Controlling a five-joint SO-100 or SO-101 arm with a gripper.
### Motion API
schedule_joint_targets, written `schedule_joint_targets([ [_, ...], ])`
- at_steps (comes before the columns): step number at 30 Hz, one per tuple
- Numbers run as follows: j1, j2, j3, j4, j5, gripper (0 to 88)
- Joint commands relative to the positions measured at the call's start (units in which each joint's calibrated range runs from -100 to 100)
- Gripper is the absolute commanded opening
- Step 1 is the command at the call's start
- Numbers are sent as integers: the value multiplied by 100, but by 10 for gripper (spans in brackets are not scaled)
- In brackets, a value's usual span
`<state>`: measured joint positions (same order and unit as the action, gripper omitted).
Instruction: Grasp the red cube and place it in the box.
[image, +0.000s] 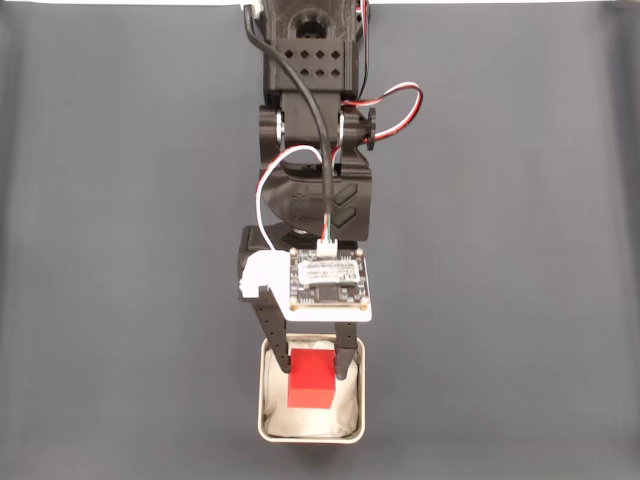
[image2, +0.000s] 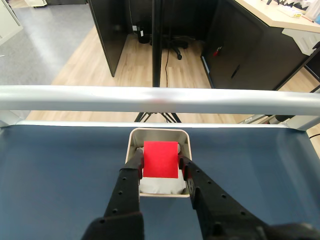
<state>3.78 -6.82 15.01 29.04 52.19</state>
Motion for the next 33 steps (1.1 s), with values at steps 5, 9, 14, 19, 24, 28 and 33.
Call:
schedule_joint_targets([
  [5,-23,-64,-242,-182,49,120],
  [9,-23,-64,-242,-182,44,120],
  [14,-23,-72,-251,-182,29,160],
  [19,-9,-133,-214,-10,-54,378],
  [24,12,-193,-196,-10,-49,489],
  [28,5,-211,-205,-51,-29,510],
  [33,-9,-245,-196,-68,-44,520],
])
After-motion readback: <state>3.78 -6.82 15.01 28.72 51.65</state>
